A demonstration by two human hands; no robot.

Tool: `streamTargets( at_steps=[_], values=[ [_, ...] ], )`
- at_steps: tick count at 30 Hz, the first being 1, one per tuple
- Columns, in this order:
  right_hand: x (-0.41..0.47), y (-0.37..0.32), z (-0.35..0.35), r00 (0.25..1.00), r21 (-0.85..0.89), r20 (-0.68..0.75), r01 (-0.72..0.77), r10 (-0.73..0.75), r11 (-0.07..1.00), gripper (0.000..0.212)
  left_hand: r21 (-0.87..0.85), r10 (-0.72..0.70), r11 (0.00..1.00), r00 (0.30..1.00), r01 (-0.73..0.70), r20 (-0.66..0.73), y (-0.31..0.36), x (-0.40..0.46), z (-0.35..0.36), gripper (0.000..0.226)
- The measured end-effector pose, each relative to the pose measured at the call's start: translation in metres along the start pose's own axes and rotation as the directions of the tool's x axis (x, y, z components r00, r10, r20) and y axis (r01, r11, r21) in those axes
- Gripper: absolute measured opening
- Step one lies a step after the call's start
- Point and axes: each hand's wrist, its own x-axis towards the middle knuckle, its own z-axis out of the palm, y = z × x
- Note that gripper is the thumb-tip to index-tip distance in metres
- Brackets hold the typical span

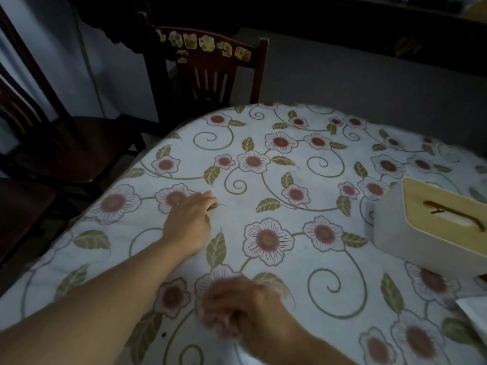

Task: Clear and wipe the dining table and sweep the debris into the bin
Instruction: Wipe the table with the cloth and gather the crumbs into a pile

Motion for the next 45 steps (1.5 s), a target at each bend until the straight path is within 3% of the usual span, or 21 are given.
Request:
streamTargets(
  at_steps=[3, 5, 8, 11, 14, 16, 19, 22, 24, 25, 27, 30, 33, 35, 41, 45],
  values=[
    [-0.014, -0.008, -0.011, 0.995, 0.144, 0.079, -0.079, 0.068, 0.986, 0.026, 0.070, 0.019, 0.997, 0.998, -0.015, -0.060, -0.007, -0.009, -0.013, 0.047],
    [-0.007, 0.001, -0.038, 0.990, 0.250, -0.073, -0.095, 0.117, 0.963, 0.028, 0.116, -0.004, 0.993, 0.996, 0.015, -0.090, -0.018, -0.011, -0.025, 0.045],
    [0.041, 0.035, -0.081, 0.912, 0.107, -0.334, -0.213, 0.237, 0.971, 0.040, 0.149, -0.054, 0.987, 0.993, 0.069, -0.103, -0.035, -0.009, -0.036, 0.040],
    [0.097, 0.072, -0.097, 0.792, 0.045, -0.488, -0.397, 0.367, 0.917, 0.037, 0.133, -0.062, 0.988, 0.993, 0.074, -0.096, -0.043, -0.011, -0.031, 0.038],
    [0.125, 0.084, -0.074, 0.776, -0.075, -0.554, -0.407, 0.301, 0.910, 0.025, 0.113, -0.058, 0.991, 0.990, 0.072, -0.127, -0.050, -0.015, -0.022, 0.039],
    [0.125, 0.072, -0.046, 0.832, -0.154, -0.502, -0.356, 0.237, 0.922, 0.020, 0.094, -0.061, 0.993, 0.987, 0.075, -0.149, -0.052, -0.014, -0.021, 0.040],
    [0.100, 0.037, 0.002, 0.958, -0.106, -0.277, -0.114, 0.081, 0.988, 0.024, 0.098, -0.089, 0.990, 0.988, 0.102, -0.129, -0.054, -0.012, -0.021, 0.044],
    [0.063, -0.007, 0.027, 0.992, -0.103, -0.077, 0.091, -0.100, 0.990, 0.027, 0.073, -0.088, 0.993, 0.991, 0.096, -0.100, -0.053, -0.010, -0.025, 0.043],
    [0.050, -0.019, 0.027, 0.990, -0.011, 0.045, 0.135, -0.135, 0.991, 0.033, 0.048, -0.058, 0.997, 0.989, 0.065, -0.138, -0.055, -0.011, -0.033, 0.039],
    [0.050, -0.021, 0.022, 0.992, 0.014, 0.044, 0.119, -0.119, 0.993, 0.037, 0.057, -0.045, 0.997, 0.985, 0.055, -0.165, -0.059, -0.013, -0.037, 0.039],
    [0.065, -0.013, 0.000, 0.992, 0.018, -0.119, 0.032, -0.029, 0.999, 0.036, 0.100, -0.042, 0.993, 0.981, 0.062, -0.188, -0.069, -0.015, -0.043, 0.044],
    [0.117, 0.017, -0.048, 0.899, -0.039, -0.417, -0.165, 0.134, 0.986, 0.031, 0.160, -0.102, 0.979, 0.985, 0.124, -0.141, -0.081, -0.016, -0.044, 0.051],
    [0.169, 0.060, -0.075, 0.772, -0.194, -0.576, -0.450, 0.270, 0.872, 0.036, 0.134, -0.135, 0.979, 0.984, 0.151, -0.120, -0.089, -0.015, -0.037, 0.052],
    [0.186, 0.082, -0.071, 0.740, -0.291, -0.561, -0.595, 0.370, 0.749, 0.046, 0.095, -0.137, 0.984, 0.979, 0.152, -0.150, -0.092, -0.015, -0.033, 0.052],
    [0.216, 0.090, -0.058, 0.832, -0.350, -0.467, -0.485, 0.299, 0.801, 0.049, 0.066, -0.156, 0.983, 0.966, 0.173, -0.206, -0.095, -0.014, -0.027, 0.054],
    [0.252, 0.065, -0.029, 0.960, -0.415, -0.258, -0.213, 0.111, 0.884, 0.030, 0.107, -0.144, 0.980, 0.967, 0.169, -0.209, -0.095, -0.015, -0.027, 0.056]
  ],
)
